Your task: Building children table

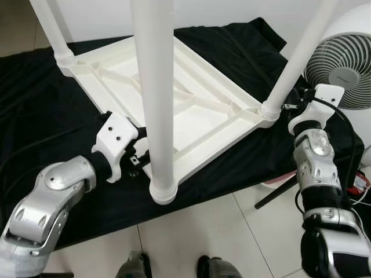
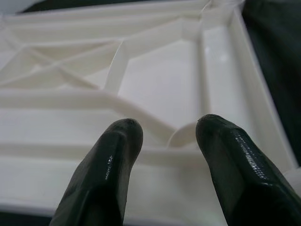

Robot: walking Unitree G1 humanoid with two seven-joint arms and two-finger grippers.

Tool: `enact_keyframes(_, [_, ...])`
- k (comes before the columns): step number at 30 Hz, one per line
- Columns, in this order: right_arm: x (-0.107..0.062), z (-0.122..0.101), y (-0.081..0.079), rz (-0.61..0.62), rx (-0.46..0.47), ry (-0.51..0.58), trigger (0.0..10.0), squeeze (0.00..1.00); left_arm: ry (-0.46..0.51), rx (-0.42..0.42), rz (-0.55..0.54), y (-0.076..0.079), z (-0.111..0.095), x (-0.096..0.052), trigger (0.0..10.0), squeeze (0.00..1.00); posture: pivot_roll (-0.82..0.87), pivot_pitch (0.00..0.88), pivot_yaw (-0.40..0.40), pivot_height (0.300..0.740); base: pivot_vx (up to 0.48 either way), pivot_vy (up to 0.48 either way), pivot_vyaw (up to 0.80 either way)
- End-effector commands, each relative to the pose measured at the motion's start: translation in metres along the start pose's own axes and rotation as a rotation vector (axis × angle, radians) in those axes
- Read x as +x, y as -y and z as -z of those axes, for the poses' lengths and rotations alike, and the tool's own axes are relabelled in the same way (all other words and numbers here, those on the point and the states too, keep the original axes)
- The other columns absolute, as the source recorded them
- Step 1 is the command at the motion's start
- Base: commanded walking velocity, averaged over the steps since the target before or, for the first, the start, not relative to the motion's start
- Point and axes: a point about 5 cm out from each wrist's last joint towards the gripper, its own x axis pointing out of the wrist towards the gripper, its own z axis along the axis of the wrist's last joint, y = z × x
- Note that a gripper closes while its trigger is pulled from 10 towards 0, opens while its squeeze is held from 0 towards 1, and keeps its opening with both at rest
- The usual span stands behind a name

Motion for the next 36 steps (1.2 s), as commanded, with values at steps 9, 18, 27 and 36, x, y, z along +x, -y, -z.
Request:
enact_keyframes(9, [-0.029, 0.017, -0.019, -0.158, 0.012, -0.045, 10.0, 0.0, -0.094, 0.102, 0.121, -0.033, 0.025, -0.002, 10.0, 0.0, -0.02, 0.177, 0.021, 0.74, 0.0, 0.0, 0.0])
enact_keyframes(18, [-0.041, 0.02, -0.017, -0.192, 0.005, -0.07, 10.0, 0.0, -0.091, 0.103, 0.229, -0.046, 0.025, -0.001, 10.0, 1.0, -0.04, 0.189, 0.043, 0.74, 0.0, 0.0, 0.0])
enact_keyframes(27, [-0.048, 0.021, -0.022, -0.269, -0.001, -0.091, 10.0, 0.0, -0.157, 0.213, 0.348, -0.059, 0.029, -0.005, 10.0, 1.0, -0.03, 0.191, 0.045, 0.74, 0.0, 0.0, 0.0])
enact_keyframes(36, [-0.048, 0.018, -0.021, -0.304, -0.02, -0.098, 10.0, 0.0, -0.259, 0.305, 0.525, -0.066, 0.035, -0.004, 10.0, 0.0, -0.03, 0.183, 0.048, 0.74, 0.0, 0.0, 0.0])
